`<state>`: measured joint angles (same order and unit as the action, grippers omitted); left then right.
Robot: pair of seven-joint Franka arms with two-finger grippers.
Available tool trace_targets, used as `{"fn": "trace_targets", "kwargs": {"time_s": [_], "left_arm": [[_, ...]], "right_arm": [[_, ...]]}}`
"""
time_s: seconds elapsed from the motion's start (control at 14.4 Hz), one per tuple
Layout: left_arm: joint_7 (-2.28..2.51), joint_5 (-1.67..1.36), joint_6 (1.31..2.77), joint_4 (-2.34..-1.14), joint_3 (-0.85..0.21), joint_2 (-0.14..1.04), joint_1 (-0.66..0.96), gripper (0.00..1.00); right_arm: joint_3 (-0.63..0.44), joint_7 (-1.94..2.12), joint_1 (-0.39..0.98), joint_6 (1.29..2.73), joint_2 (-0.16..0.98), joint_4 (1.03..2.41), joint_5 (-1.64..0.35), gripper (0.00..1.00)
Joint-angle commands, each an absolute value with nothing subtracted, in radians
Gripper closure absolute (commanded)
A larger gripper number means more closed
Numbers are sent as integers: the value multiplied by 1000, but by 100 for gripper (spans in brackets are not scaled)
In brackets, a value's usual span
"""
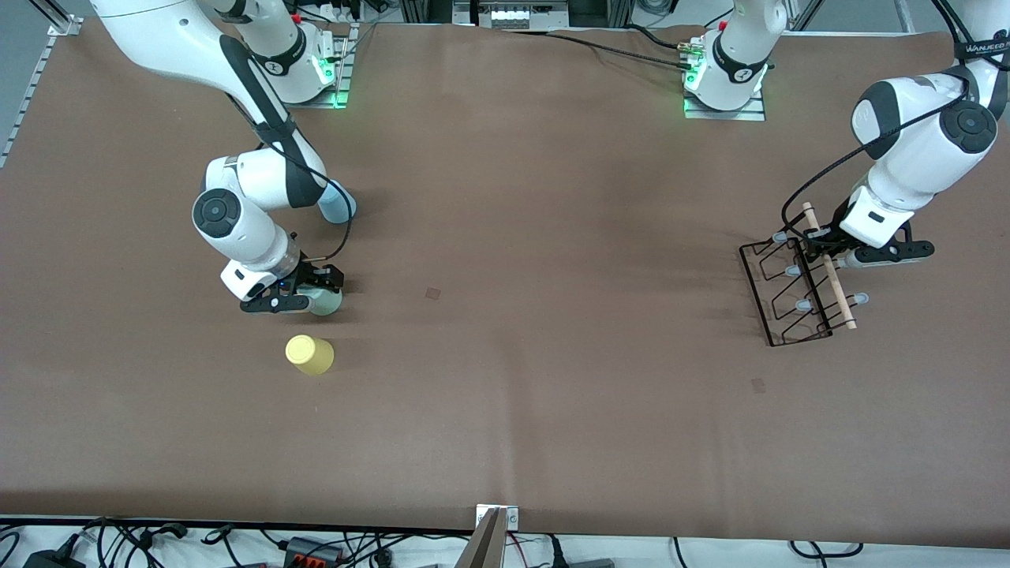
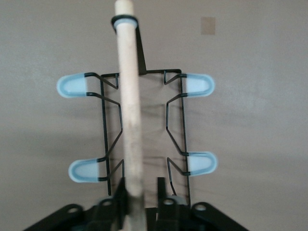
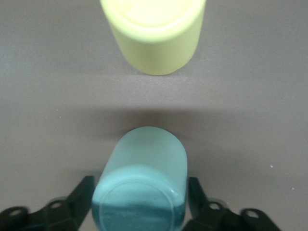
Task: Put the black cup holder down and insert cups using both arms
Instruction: 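Grasp the rack handle with the left gripper and drag it toward the table middle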
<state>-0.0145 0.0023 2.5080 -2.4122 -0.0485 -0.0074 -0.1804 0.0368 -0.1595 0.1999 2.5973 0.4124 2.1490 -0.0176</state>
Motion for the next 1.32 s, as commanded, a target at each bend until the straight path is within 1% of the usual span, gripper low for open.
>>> {"fn": "trace_targets", "kwargs": {"time_s": [0.0,0.07,0.14,0.21,0.35,0.42,0.56,0.63,0.7,0.77,0.91,1.11,1.25], "left_arm": [[-77,-3,2520,-2433,-57,-40,-190,87],[-81,-3,2520,-2430,-57,-43,-190,91],[-95,-3,2517,-2416,-57,-52,-190,93],[-104,-3,2505,-2386,-57,-63,-190,93],[-132,-3,2397,-2289,-57,-66,-190,93],[-159,-3,2302,-2223,-55,-64,-190,94],[-208,-3,2054,-2027,-58,-46,-178,96],[-221,-6,1917,-1935,-64,-13,-170,96],[-221,-18,1840,-1878,-77,12,-158,96],[-212,-18,1810,-1847,-99,23,-138,96],[-171,-20,1799,-1835,-170,25,-107,97],[-37,-9,1812,-1833,-343,57,-81,97],[29,-15,1813,-1792,-446,136,-69,96]], "right_arm": [[32,-157,215,2609,391,2172,-28,85],[31,-153,215,2603,390,2171,-28,87],[32,-150,215,2599,387,2169,-28,92],[32,-149,213,2597,384,2169,-28,92],[31,-147,213,2597,380,2169,-28,92],[31,-147,213,2588,379,2169,-28,92],[28,-141,212,2559,359,2166,-28,92],[25,-135,210,2528,344,2161,-26,92],[22,-112,209,2498,322,2155,-26,92],[17,-83,204,2465,302,2148,-26,92],[-1,-49,193,2390,243,2145,-26,92],[-8,-18,178,2263,148,2131,-26,92],[-8,-18,167,2144,106,2086,-20,92]]}}
